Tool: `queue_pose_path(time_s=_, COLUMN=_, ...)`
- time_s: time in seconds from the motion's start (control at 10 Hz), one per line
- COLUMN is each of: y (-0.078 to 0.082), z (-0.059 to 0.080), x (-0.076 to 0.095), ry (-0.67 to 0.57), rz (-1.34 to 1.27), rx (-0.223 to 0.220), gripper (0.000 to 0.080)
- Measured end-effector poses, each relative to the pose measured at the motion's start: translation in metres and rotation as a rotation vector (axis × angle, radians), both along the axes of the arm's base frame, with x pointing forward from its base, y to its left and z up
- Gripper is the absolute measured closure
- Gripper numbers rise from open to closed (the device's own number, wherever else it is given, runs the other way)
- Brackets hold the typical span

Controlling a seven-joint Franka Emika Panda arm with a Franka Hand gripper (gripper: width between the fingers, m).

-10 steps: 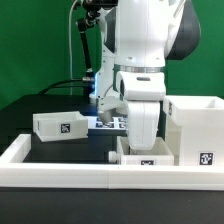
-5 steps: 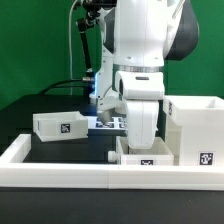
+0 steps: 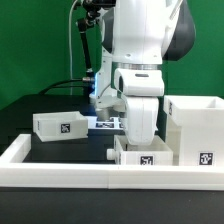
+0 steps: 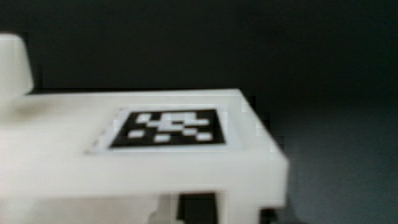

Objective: Assemble drawer

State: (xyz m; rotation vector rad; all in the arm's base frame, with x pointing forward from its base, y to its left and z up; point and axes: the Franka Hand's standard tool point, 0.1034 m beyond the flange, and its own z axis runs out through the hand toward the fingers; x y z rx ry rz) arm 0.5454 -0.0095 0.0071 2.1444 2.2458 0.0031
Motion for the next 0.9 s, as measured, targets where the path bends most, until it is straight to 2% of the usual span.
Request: queue_pose_path(time_s=0.9, y=0.017, z=0.002, x=0.002, ry=0.0, rz=-0.057, rx=0.0, gripper=0.0758)
